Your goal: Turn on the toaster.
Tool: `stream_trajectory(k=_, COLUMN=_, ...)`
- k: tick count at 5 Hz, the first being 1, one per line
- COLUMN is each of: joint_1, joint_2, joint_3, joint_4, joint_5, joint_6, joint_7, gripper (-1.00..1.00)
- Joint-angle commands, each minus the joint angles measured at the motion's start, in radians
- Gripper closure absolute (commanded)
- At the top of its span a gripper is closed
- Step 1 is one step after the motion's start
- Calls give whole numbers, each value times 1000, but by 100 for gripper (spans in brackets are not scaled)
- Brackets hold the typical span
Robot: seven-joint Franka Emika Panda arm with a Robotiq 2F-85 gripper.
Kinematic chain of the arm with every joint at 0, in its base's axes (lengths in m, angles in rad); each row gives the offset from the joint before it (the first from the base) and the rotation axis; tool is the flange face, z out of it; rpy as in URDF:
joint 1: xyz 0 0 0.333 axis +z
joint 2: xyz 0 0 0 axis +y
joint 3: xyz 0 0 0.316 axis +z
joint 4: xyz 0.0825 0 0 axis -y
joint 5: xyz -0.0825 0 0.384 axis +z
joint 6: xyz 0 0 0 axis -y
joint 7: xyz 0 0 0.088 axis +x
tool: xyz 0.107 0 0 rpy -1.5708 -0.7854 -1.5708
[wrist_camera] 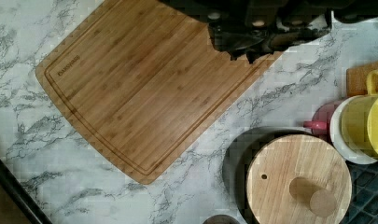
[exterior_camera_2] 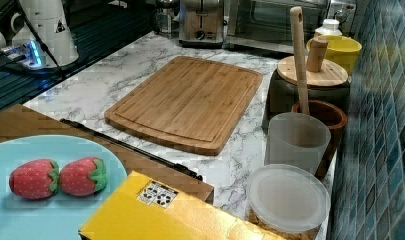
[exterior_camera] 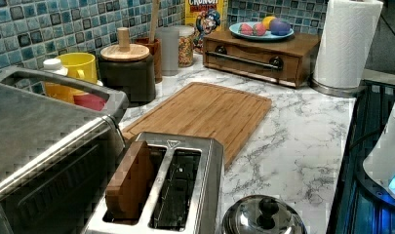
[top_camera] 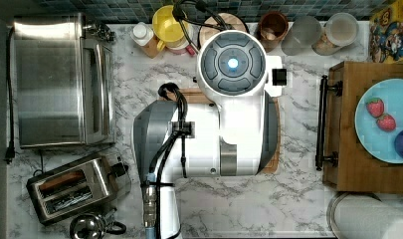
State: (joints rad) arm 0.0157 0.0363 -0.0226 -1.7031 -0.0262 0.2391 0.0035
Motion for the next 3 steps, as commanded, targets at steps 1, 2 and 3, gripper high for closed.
stream_trajectory(k=1, joint_1=1, joint_2=6, joint_3=0, joint_4=0, joint_5=0, joint_6=0, joint_7=-1, gripper=100)
stream_trajectory(k=2, joint_1=20, joint_2=-33, joint_3=22, joint_4=-83, joint_5=6, joint_6=66, joint_7=-83, gripper=100)
stream_trajectory(k=3, joint_1=35, joint_2=-80, joint_3=40, joint_4=-172, joint_5=56, joint_6=134, joint_7=-204, gripper=100)
